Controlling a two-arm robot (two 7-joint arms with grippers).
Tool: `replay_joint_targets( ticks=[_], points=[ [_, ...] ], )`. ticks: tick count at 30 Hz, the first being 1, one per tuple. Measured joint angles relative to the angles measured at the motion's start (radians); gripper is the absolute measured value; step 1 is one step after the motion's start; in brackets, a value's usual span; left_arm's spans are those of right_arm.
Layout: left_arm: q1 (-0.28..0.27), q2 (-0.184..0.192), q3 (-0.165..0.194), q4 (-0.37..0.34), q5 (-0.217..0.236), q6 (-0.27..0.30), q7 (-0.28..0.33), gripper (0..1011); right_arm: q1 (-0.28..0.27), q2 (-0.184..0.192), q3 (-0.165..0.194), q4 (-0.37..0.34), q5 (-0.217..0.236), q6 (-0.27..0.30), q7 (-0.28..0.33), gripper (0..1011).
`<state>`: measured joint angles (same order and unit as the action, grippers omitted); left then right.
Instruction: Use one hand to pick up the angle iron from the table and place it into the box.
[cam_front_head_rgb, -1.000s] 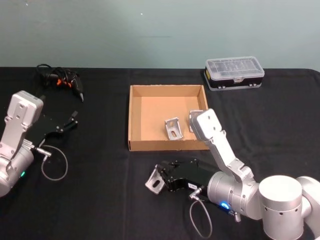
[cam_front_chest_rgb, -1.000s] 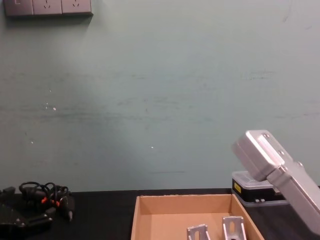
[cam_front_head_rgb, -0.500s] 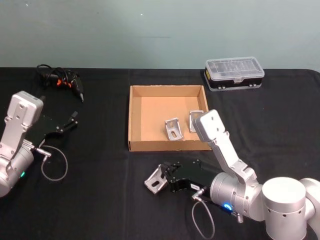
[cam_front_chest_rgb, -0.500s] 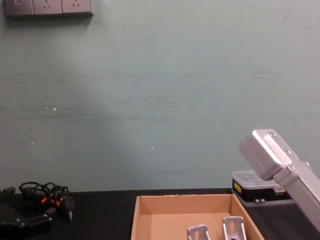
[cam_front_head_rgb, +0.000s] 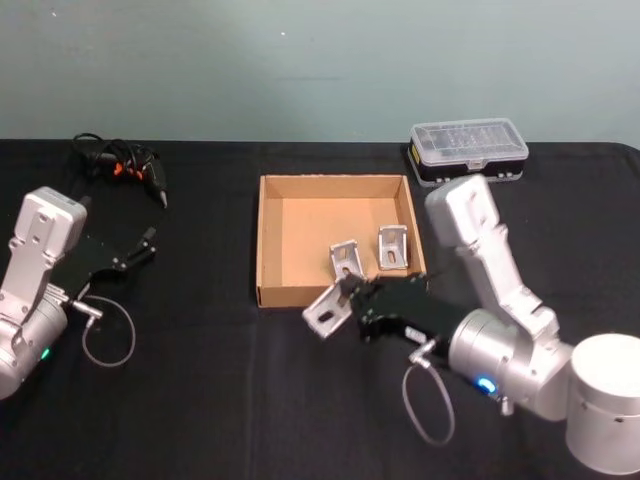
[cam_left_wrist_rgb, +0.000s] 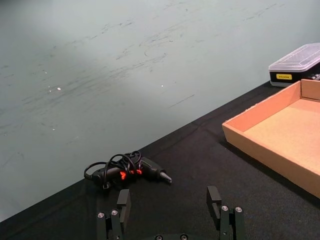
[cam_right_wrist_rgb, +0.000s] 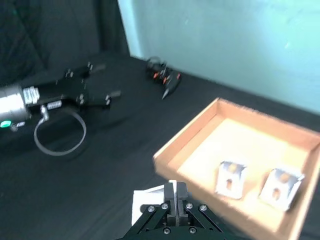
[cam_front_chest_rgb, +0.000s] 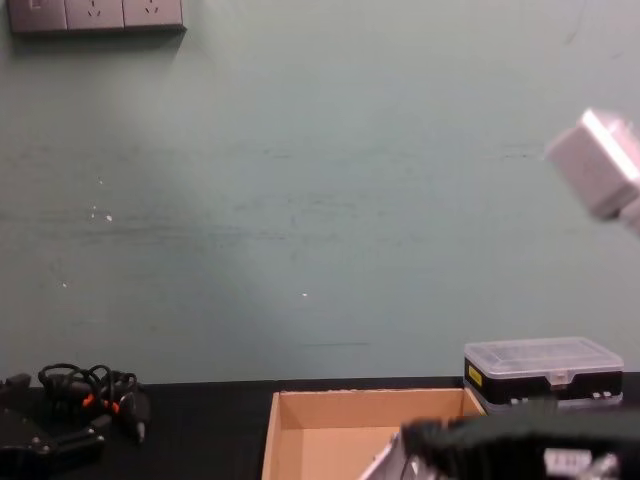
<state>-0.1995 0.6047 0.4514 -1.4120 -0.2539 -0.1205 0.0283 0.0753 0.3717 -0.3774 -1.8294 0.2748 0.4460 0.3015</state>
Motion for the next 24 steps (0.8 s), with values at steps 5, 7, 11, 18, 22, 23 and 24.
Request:
replay_joint_targets(
  ticks=[5,7,11,18,22,23,24],
  points=[
    [0.0,0.0,0.0,0.0,0.0,0.0,0.0,1000,0.015,0.011,0.022,-0.032,-0.008,-0.009,-0.012,32],
    [0.0,0.0,0.0,0.0,0.0,0.0,0.0,1000,0.029,0.012,0.029,-0.037,-0.016,-0.015,-0.018,32],
    [0.0,0.0,0.0,0.0,0.0,0.0,0.0,1000,0.062,0.006,0.03,-0.025,-0.035,-0.025,-0.024,32],
    [0.0,0.0,0.0,0.0,0.0,0.0,0.0,1000,0.155,-0.029,0.009,0.085,-0.07,-0.055,-0.014,32],
    [0.0,0.0,0.0,0.0,0.0,0.0,0.0,1000,0.226,-0.06,-0.02,0.191,-0.082,-0.076,0.015,33],
    [0.0,0.0,0.0,0.0,0.0,0.0,0.0,1000,0.241,-0.066,-0.027,0.209,-0.084,-0.079,0.021,32],
    [0.0,0.0,0.0,0.0,0.0,0.0,0.0,1000,0.266,-0.076,-0.04,0.248,-0.088,-0.086,0.034,32]
  ],
)
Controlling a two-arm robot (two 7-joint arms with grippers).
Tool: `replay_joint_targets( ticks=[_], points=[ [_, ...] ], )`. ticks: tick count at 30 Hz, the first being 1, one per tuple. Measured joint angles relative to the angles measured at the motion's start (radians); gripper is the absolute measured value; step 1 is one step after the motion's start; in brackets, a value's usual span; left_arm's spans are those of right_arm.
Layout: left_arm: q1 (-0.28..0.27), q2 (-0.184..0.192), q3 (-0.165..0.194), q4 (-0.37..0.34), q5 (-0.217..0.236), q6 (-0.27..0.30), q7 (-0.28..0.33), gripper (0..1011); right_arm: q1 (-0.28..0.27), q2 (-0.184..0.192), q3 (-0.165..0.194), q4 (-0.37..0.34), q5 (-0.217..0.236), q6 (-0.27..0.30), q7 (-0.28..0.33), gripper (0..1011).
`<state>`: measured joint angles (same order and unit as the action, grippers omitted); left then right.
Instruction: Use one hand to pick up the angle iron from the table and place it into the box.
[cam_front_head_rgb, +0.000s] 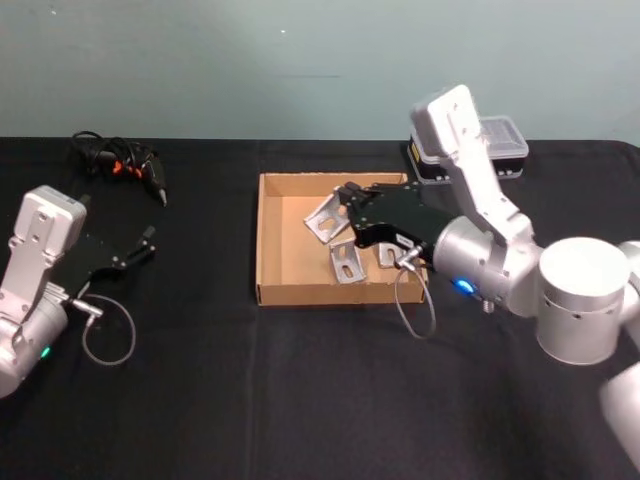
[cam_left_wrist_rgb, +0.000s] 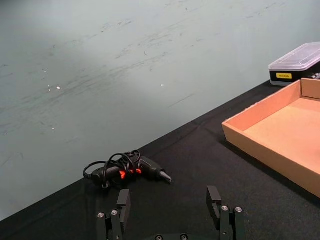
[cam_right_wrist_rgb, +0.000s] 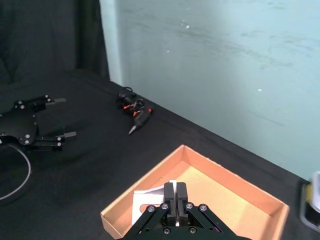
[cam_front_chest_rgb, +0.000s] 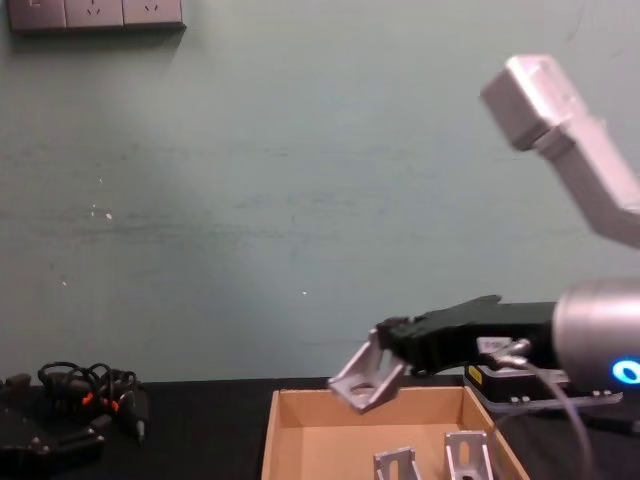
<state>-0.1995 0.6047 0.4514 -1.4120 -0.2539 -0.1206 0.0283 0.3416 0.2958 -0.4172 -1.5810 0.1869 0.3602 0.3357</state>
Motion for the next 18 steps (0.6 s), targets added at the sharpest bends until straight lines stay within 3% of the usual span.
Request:
replay_joint_targets(
  ticks=[8,18],
  points=[
    [0.0,0.0,0.0,0.0,0.0,0.0,0.0,1000,0.101,-0.042,-0.063,0.167,-0.018,-0.02,0.061,32],
    [0.0,0.0,0.0,0.0,0.0,0.0,0.0,1000,0.164,-0.072,-0.117,0.297,-0.038,-0.047,0.102,33]
  ],
)
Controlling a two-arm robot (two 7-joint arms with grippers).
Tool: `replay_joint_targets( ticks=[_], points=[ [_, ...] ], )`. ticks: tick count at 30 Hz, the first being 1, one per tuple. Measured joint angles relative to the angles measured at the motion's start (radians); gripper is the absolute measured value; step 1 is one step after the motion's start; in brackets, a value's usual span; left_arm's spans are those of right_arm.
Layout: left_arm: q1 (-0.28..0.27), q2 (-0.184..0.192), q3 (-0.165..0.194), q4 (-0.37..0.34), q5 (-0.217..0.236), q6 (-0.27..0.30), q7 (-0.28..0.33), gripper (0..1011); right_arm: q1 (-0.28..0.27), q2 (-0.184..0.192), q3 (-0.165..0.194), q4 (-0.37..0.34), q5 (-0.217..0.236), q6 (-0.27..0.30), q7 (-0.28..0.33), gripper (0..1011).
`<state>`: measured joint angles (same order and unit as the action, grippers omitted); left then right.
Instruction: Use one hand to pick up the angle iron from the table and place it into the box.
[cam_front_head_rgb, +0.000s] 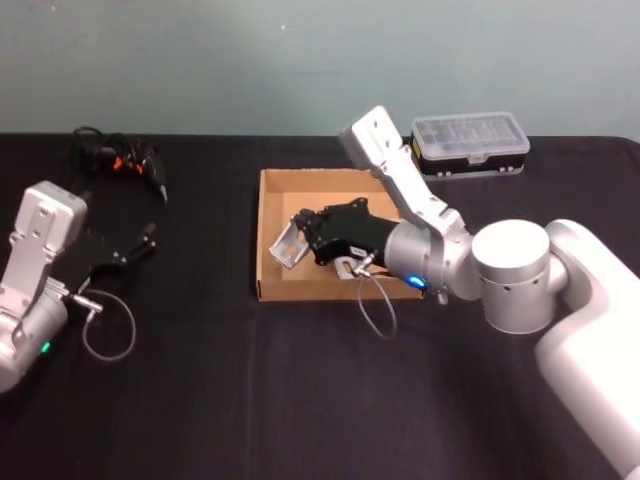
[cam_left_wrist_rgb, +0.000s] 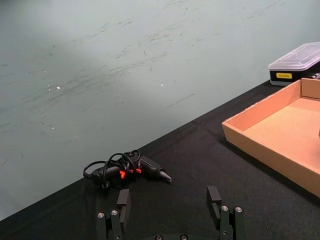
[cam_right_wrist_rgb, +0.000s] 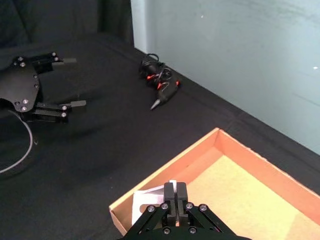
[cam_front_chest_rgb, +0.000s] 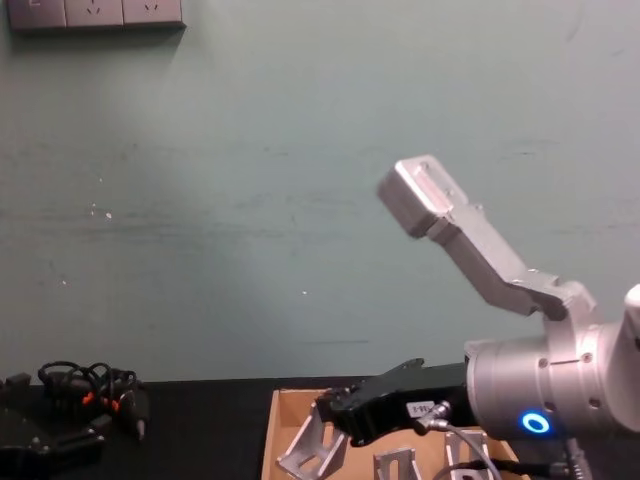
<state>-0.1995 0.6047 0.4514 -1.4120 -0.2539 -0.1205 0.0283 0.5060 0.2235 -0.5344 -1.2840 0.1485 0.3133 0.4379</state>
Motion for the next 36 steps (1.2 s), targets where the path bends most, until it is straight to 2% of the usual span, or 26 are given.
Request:
replay_joint_targets(
  ticks=[5,18,31,36],
  points=[
    [0.0,0.0,0.0,0.0,0.0,0.0,0.0,1000,0.029,-0.016,-0.016,0.051,-0.012,-0.012,0.009,32],
    [0.0,0.0,0.0,0.0,0.0,0.0,0.0,1000,0.069,-0.047,-0.025,0.143,-0.042,-0.024,-0.001,32],
    [0.0,0.0,0.0,0.0,0.0,0.0,0.0,1000,0.07,-0.053,-0.015,0.164,-0.062,-0.029,-0.012,32],
    [0.0,0.0,0.0,0.0,0.0,0.0,0.0,1000,0.062,-0.054,-0.008,0.159,-0.065,-0.028,-0.013,137]
  ],
)
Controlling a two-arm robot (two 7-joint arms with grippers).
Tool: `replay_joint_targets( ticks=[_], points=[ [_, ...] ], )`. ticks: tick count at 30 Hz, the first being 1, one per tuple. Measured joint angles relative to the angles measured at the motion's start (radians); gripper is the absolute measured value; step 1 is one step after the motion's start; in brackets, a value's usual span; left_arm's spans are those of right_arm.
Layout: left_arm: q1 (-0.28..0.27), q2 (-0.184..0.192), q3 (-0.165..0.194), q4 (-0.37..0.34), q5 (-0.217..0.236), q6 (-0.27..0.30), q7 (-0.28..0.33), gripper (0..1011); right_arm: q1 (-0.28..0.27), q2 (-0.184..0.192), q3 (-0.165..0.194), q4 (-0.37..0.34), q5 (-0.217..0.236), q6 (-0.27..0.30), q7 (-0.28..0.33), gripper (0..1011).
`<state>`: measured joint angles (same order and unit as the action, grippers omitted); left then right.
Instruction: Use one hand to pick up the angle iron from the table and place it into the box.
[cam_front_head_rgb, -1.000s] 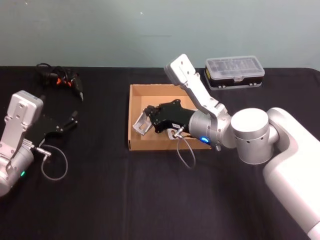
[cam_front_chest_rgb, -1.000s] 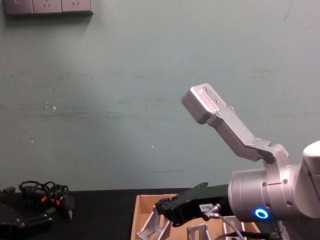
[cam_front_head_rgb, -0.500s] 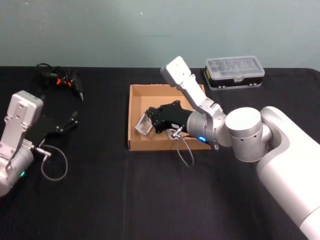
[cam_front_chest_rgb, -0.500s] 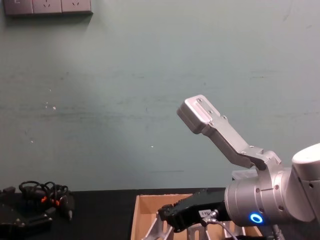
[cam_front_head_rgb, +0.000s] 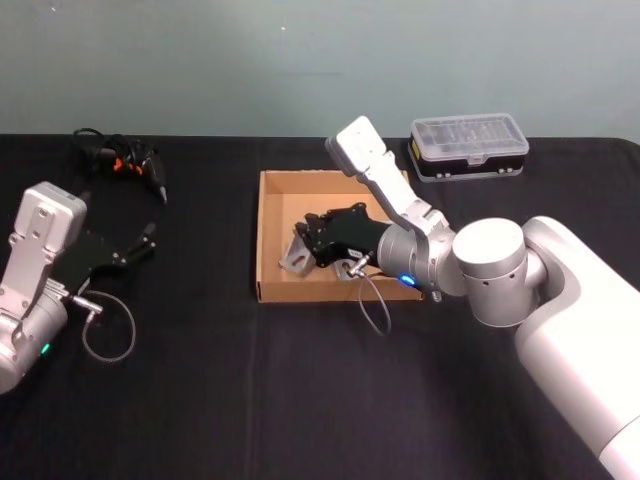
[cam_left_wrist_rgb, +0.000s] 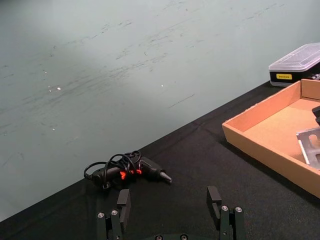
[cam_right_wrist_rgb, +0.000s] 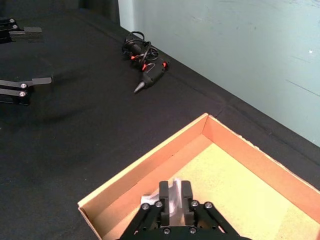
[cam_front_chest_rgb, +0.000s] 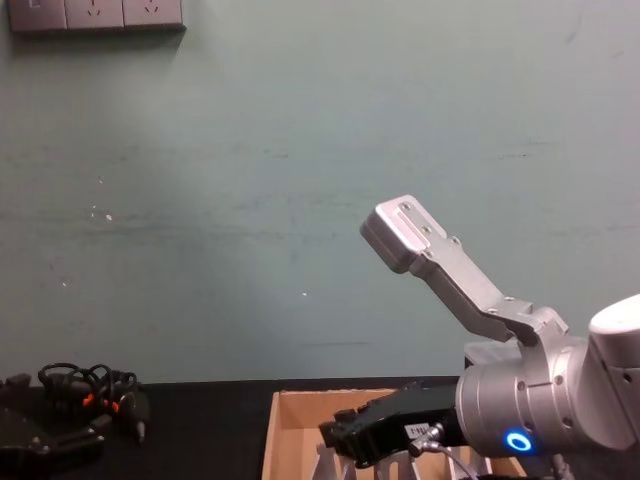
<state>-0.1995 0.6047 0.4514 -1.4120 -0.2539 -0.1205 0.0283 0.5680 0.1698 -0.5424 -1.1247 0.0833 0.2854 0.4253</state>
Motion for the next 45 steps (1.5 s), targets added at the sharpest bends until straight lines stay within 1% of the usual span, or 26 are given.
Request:
replay_joint_targets(
  ticks=[4,5,7,8,11,14,16,18,20,21,23,24,27,29,31,34,36,37,38,41,45],
  points=[
    [0.0,0.0,0.0,0.0,0.0,0.0,0.0,1000,-0.007,0.0,0.006,-0.003,0.001,0.0,0.001,246],
    [0.0,0.0,0.0,0.0,0.0,0.0,0.0,1000,-0.01,0.0,0.008,-0.005,0.002,-0.001,0.001,302],
    [0.0,0.0,0.0,0.0,0.0,0.0,0.0,1000,-0.013,0.0,0.01,-0.009,0.003,-0.003,0.002,322],
    [0.0,0.0,0.0,0.0,0.0,0.0,0.0,1000,-0.016,0.001,0.013,-0.014,0.004,-0.006,0.002,383],
    [0.0,0.0,0.0,0.0,0.0,0.0,0.0,1000,-0.021,0.002,0.018,-0.025,0.006,-0.011,0.002,461],
    [0.0,0.0,0.0,0.0,0.0,0.0,0.0,1000,-0.031,0.006,0.025,-0.044,0.009,-0.024,-0.003,583],
    [0.0,0.0,0.0,0.0,0.0,0.0,0.0,1000,-0.042,0.011,0.03,-0.063,0.01,-0.035,-0.008,618],
    [0.0,0.0,0.0,0.0,0.0,0.0,0.0,1000,-0.056,0.017,0.035,-0.087,0.011,-0.045,-0.014,705],
    [0.0,0.0,0.0,0.0,0.0,0.0,0.0,1000,-0.067,0.022,0.039,-0.106,0.011,-0.05,-0.02,739],
    [0.0,0.0,0.0,0.0,0.0,0.0,0.0,1000,-0.072,0.025,0.041,-0.115,0.011,-0.054,-0.023,778],
    [0.0,0.0,0.0,0.0,0.0,0.0,0.0,1000,-0.089,0.036,0.047,-0.144,0.01,-0.065,-0.033,835],
    [0.0,0.0,0.0,0.0,0.0,0.0,0.0,1000,-0.102,0.044,0.055,-0.165,0.008,-0.075,-0.041,887],
    [0.0,0.0,0.0,0.0,0.0,0.0,0.0,1000,-0.126,0.059,0.066,-0.201,0.003,-0.092,-0.056,932],
    [0.0,0.0,0.0,0.0,0.0,0.0,0.0,1000,-0.155,0.077,0.083,-0.241,-0.003,-0.111,-0.076,997],
    [0.0,0.0,0.0,0.0,0.0,0.0,0.0,1000,-0.175,0.09,0.094,-0.269,-0.011,-0.122,-0.089,1003],
    [0.0,0.0,0.0,0.0,0.0,0.0,0.0,1000,-0.223,0.116,0.125,-0.33,-0.028,-0.147,-0.118,1003],
    [0.0,0.0,0.0,0.0,0.0,0.0,0.0,1000,-0.243,0.126,0.138,-0.355,-0.035,-0.158,-0.131,1003],
    [0.0,0.0,0.0,0.0,0.0,0.0,0.0,1000,-0.266,0.137,0.152,-0.38,-0.043,-0.168,-0.144,1003],
    [0.0,0.0,0.0,0.0,0.0,0.0,0.0,1000,-0.266,0.137,0.152,-0.38,-0.043,-0.168,-0.144,1003],
    [0.0,0.0,0.0,0.0,0.0,0.0,0.0,1000,-0.322,0.158,0.19,-0.433,-0.055,-0.191,-0.172,1003],
    [0.0,0.0,0.0,0.0,0.0,0.0,0.0,1000,-0.374,0.172,0.224,-0.466,-0.06,-0.212,-0.19,1003]
  ],
)
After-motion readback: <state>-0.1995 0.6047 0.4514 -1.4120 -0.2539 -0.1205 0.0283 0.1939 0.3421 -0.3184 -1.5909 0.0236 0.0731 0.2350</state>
